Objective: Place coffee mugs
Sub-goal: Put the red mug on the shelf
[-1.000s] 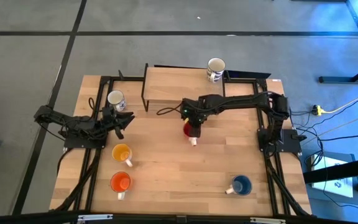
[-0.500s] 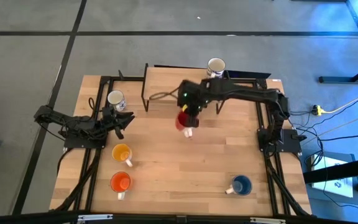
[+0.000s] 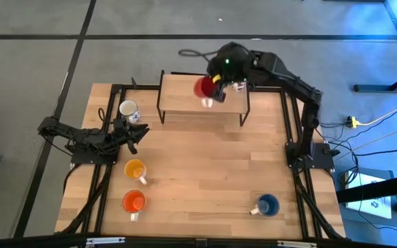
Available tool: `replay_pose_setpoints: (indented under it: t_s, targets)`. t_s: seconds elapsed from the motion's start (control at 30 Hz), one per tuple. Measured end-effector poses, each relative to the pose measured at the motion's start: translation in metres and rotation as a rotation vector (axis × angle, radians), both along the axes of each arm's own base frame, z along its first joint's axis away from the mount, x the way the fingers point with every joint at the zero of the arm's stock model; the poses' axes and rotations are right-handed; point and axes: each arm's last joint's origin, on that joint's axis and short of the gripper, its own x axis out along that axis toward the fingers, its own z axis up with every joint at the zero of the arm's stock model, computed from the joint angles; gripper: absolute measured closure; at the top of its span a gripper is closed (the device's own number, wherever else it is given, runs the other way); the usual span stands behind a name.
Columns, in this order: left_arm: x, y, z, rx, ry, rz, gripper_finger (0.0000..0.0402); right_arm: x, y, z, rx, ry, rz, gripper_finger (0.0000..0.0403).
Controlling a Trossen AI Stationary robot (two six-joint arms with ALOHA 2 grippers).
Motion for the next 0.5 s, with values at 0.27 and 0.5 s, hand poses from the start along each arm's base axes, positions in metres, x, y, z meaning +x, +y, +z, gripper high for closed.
replay_pose_setpoints:
  t_s: [0.27,0.5]
  targets:
    - [0.0,0.0,0.0,-0.001,0.0,0.0,0.0288,-0.005,-0.061,-0.024,0.004,0.087,-0.104,0.0401]
    - [0.0,0.0,0.0,-0.001,0.0,0.004,0.0288,-0.009,-0.1,-0.051,0.064,0.177,-0.148,0.0401]
